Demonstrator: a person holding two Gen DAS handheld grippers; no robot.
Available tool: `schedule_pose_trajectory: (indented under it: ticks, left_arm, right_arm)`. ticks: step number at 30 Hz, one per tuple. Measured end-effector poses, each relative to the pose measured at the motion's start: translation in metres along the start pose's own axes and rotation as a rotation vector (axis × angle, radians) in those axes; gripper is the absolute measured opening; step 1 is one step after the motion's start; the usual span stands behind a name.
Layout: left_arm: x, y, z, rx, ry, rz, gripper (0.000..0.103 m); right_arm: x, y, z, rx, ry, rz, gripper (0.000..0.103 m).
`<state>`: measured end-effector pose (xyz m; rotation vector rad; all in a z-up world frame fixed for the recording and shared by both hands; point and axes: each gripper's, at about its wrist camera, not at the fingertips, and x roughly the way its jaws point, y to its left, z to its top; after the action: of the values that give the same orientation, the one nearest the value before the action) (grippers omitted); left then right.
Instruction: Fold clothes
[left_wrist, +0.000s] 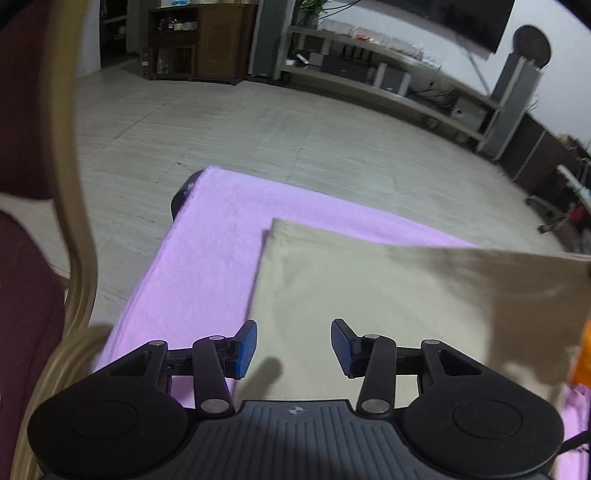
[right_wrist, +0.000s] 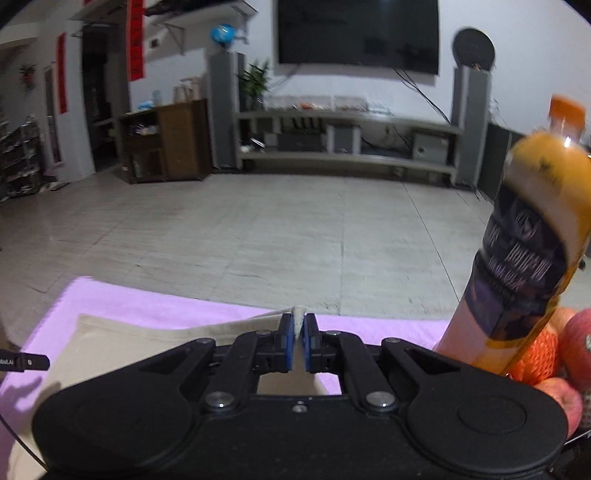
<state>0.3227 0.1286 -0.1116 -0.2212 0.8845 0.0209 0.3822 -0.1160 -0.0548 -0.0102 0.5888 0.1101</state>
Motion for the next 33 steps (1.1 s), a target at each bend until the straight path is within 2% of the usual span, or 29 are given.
schedule_pose_trajectory:
  ticks: [3, 8, 15, 18, 21, 22, 23, 26, 29, 33]
  left_arm:
    - [-0.04, 0.008, -0.029, -0.024, 0.014, -0.053, 0.044]
    - [-0.091, 0.02, -0.08, -0.062, 0.042, -0.087, 0.044]
    - [-0.147, 0.038, -0.168, -0.115, 0.08, -0.137, 0.046]
    - [-0.159, 0.044, -0.21, -0.124, 0.121, -0.149, 0.048]
    - [-0.159, 0.045, -0.24, -0.134, 0.181, -0.142, 0.048]
    - [-0.159, 0.045, -0.248, -0.139, 0.197, -0.14, 0.048]
    - [-0.159, 0.045, -0.255, -0.143, 0.212, -0.139, 0.048]
    - [-0.16, 0.041, -0.252, -0.136, 0.216, -0.136, 0.048]
    - [-0.165, 0.033, -0.239, -0.136, 0.181, -0.137, 0.052]
    - [-0.172, 0.022, -0.225, -0.115, 0.147, -0.126, 0.053]
  right_arm:
    - [-0.038, 0.011, 0.001, -0.063, -0.029, 0.049, 0.006]
    - [-0.115, 0.024, -0.015, -0.168, -0.059, 0.135, 0.006]
    - [-0.23, 0.01, -0.095, -0.25, -0.08, 0.227, 0.006]
    - [-0.258, -0.006, -0.139, -0.195, -0.026, 0.256, 0.006]
    - [-0.27, -0.023, -0.179, -0.097, 0.104, 0.29, 0.011]
    - [-0.271, -0.028, -0.189, -0.047, 0.155, 0.303, 0.024]
    - [-0.276, -0.033, -0.199, 0.003, 0.183, 0.306, 0.031]
    - [-0.283, -0.04, -0.206, 0.09, 0.175, 0.281, 0.032]
    - [-0.284, -0.043, -0.204, 0.166, 0.165, 0.255, 0.033]
    - [-0.256, -0.027, -0.189, 0.275, 0.199, 0.305, 0.033]
